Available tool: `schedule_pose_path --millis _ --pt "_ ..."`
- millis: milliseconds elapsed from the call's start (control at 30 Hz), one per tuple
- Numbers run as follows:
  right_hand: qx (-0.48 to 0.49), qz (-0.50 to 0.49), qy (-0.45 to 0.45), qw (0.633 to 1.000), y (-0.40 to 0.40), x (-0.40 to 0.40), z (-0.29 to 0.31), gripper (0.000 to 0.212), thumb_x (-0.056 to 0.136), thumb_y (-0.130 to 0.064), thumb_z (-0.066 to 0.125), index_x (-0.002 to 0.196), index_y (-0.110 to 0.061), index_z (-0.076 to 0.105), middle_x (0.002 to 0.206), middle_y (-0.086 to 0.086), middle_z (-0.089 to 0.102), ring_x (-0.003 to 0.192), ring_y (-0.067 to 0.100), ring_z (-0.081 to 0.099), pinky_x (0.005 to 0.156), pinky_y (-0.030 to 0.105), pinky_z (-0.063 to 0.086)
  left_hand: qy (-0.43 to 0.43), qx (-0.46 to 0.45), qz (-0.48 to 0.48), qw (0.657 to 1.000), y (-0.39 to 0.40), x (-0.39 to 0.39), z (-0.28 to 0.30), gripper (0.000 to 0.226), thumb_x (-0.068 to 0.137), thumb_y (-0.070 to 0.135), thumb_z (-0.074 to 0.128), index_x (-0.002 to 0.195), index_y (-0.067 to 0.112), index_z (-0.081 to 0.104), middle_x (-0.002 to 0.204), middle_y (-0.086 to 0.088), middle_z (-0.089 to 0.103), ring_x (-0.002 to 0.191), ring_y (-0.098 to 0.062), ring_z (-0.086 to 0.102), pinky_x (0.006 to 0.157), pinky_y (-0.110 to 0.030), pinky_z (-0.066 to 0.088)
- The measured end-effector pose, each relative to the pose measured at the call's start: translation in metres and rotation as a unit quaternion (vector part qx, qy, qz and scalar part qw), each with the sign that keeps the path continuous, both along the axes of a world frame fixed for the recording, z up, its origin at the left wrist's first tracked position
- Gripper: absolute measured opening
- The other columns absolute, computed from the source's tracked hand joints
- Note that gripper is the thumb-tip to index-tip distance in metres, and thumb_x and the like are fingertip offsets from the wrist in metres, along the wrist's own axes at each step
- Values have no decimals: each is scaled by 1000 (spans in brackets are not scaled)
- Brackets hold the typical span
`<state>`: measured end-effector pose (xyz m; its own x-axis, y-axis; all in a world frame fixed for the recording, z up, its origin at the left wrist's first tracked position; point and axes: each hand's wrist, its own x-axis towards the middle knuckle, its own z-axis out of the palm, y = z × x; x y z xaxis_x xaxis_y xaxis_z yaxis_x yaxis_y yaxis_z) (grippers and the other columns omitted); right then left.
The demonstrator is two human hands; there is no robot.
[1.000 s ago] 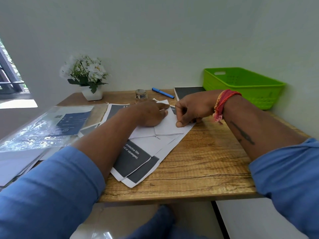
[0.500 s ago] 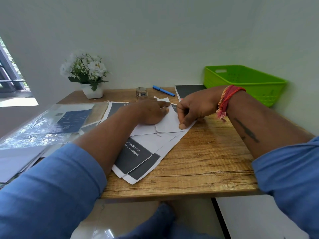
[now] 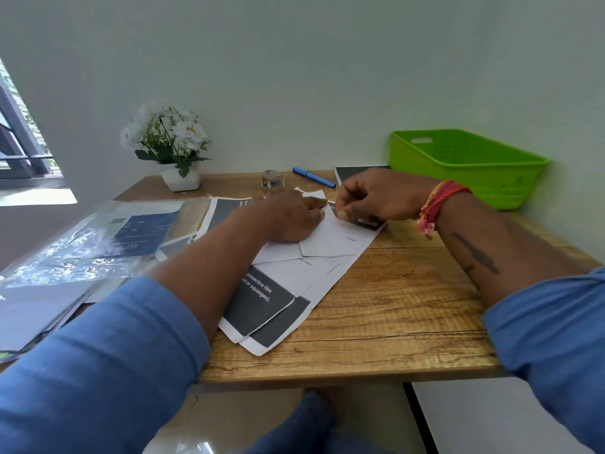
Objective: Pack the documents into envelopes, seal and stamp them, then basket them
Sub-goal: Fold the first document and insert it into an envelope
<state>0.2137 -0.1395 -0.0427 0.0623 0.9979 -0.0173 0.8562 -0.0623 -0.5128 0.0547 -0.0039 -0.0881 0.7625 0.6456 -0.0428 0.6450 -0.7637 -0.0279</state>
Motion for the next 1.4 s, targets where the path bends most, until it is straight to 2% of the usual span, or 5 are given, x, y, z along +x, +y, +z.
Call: schedule_pose_path --millis 267,567,833,1233,1400 --pt "86 -44 -175 980 22 -10 -15 18 95 -23 65 106 -26 79 109 -7 73 88 6 58 79 18 38 4 -8 2 1000 -5 -1 0 55 103 60 16 156 47 19 168 -8 16 155 -32 9 121 -61 7" --pt "77 -88 -189 975 37 -16 -18 27 99 -20 57 118 -25 75 123 2 69 106 19 62 87 20 40 -25 -28 6 999 5 1 -6 70 83 74 10 149 57 24 161 -7 32 150 -39 22 114 -66 21" --pt "14 -96 -215 972 48 -22 -11 42 99 -11 48 136 -24 62 142 4 56 121 22 57 92 21 38 -22 -24 14 999 -3 0 -1 58 102 61 19 157 42 23 165 -7 24 152 -35 17 119 -60 14" --pt "56 -119 -277 952 79 -10 -26 38 98 -23 42 129 -20 64 114 7 68 97 23 62 86 35 53 -22 -6 17 1000 -3 -1 -3 55 102 59 18 154 44 25 165 -8 24 153 -37 13 117 -64 15" --pt "134 -119 -191 965 83 4 -31 30 98 -26 52 113 -15 75 108 8 69 90 21 62 74 29 46 -17 -6 17 1000 -3 1 -3 59 98 63 16 154 47 22 166 -7 22 152 -38 15 117 -65 16"
